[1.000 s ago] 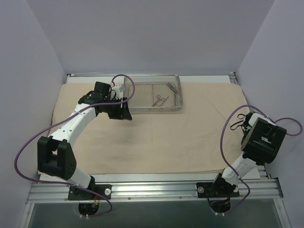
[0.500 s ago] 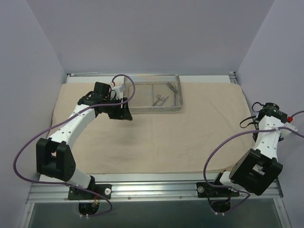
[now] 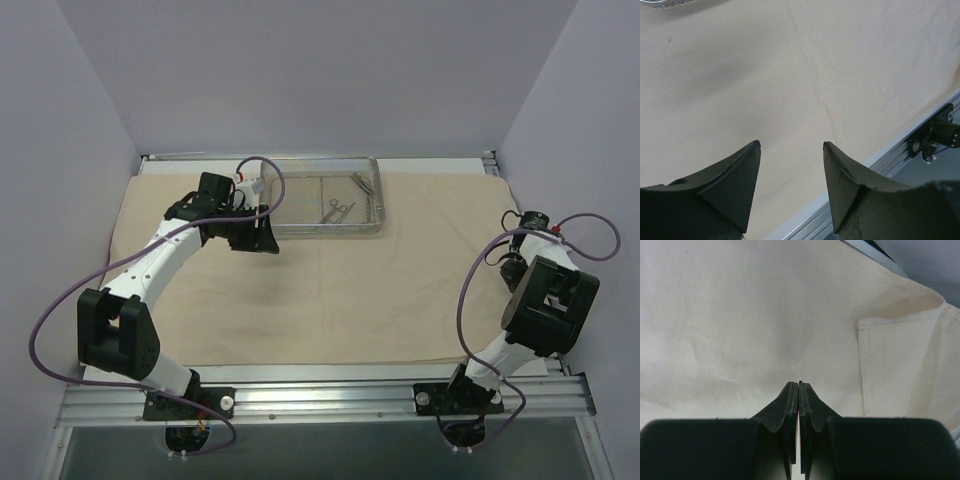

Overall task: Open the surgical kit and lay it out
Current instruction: Smooth out the surgical kit at the center of the board.

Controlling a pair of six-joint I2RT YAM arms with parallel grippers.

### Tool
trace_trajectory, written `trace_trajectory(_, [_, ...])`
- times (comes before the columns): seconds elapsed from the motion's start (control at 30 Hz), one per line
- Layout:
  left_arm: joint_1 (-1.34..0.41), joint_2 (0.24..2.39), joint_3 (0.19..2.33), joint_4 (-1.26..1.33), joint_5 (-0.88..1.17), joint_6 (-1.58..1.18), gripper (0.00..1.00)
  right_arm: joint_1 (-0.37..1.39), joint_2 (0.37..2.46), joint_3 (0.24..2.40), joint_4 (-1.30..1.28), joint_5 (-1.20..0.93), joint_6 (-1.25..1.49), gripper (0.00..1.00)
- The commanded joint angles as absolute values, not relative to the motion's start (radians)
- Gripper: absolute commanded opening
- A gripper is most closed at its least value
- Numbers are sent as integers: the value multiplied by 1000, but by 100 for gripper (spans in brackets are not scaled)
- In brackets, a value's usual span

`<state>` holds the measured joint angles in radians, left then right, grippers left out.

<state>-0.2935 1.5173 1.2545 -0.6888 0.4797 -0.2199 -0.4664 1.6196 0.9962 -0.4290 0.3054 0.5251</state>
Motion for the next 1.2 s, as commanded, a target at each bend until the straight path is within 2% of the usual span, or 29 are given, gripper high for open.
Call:
trace_trajectory(0.0, [-296, 1528, 1296, -673, 500, -201, 62, -502, 1663, 992, -408, 347, 564, 0])
trace_trajectory(0.3, [-295, 1531, 1279, -661, 499, -202, 62, -646, 1753, 927, -537, 507, 702, 0])
trace_trajectory(0.4, [-295, 1532, 1282, -660, 505, -202, 62, -682, 1828, 965, -671, 552, 803, 0])
trace_trajectory(0.5, [-295, 1523, 1285, -661, 506, -204, 62, -695, 1885, 1002, -920, 644, 954, 0])
trace_trajectory(0.63, [-293, 1514, 1287, -655, 511, -210, 62, -707, 1654, 1029, -1122, 595, 959, 0])
trace_trajectory(0.67, [-293, 1516, 1289, -652, 512, -210, 62, -713, 1515, 1054, -1129, 598, 953, 0])
trace_trajectory(0.77, [-293, 1520, 1299, -652, 518, -212, 62, -683, 1353, 1138, -1028, 565, 789, 0])
trace_trajectory(0.83, [-293, 1526, 1304, -655, 531, -213, 62, -629, 1380, 1140, -950, 497, 635, 0])
trace_trajectory(1.0, [-293, 1522, 1295, -657, 535, -215, 62, -491, 1459, 1100, -747, 316, 542, 0])
trace_trajectory(1.17, [-291, 1513, 1287, -654, 525, -215, 62, -456, 1603, 1077, -620, 339, 561, 0])
